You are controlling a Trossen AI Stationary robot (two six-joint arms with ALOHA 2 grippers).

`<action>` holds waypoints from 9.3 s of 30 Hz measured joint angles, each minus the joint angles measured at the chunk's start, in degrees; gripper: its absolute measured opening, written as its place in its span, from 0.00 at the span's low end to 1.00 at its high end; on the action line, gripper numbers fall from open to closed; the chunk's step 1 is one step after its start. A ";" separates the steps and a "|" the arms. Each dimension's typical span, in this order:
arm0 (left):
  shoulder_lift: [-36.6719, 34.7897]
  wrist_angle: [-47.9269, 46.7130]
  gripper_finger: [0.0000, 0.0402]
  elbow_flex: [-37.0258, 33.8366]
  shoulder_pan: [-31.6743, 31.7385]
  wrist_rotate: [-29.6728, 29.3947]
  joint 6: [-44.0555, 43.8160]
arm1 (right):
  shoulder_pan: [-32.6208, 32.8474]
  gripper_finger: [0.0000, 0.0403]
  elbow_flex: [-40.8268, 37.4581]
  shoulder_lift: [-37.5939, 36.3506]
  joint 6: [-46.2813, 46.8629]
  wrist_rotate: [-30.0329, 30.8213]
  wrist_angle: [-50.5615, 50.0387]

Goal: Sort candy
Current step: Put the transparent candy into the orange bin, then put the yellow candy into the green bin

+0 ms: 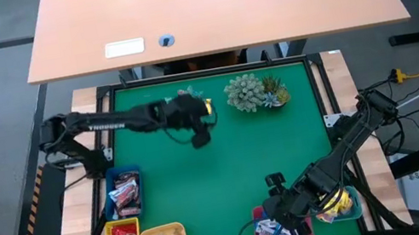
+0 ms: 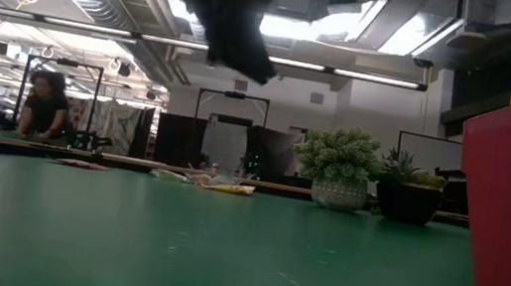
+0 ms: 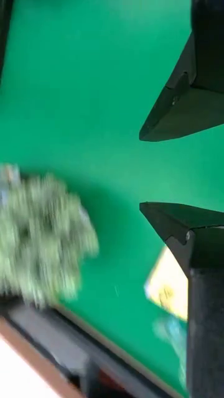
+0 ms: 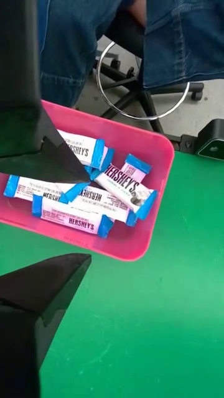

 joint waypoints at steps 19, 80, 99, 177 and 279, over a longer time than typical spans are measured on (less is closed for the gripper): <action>8.99 -1.82 0.39 0.00 27.08 -2.13 -16.00 | 0.00 0.49 0.00 0.00 -0.02 -0.01 0.08; 20.24 -2.55 0.38 0.02 28.76 4.02 -10.51 | 0.00 0.49 0.00 0.00 -0.02 -0.01 0.08; 19.77 -3.16 0.38 0.02 23.43 6.99 -6.47 | 0.00 0.49 -0.02 0.00 -0.02 0.00 0.07; 15.52 2.81 0.19 -0.13 15.34 -0.07 15.68 | 0.00 0.48 -0.02 0.00 0.14 -0.02 0.14; -4.85 -26.69 0.50 0.02 -47.52 -7.10 -49.28 | -28.73 0.48 0.05 0.48 -24.01 22.35 20.51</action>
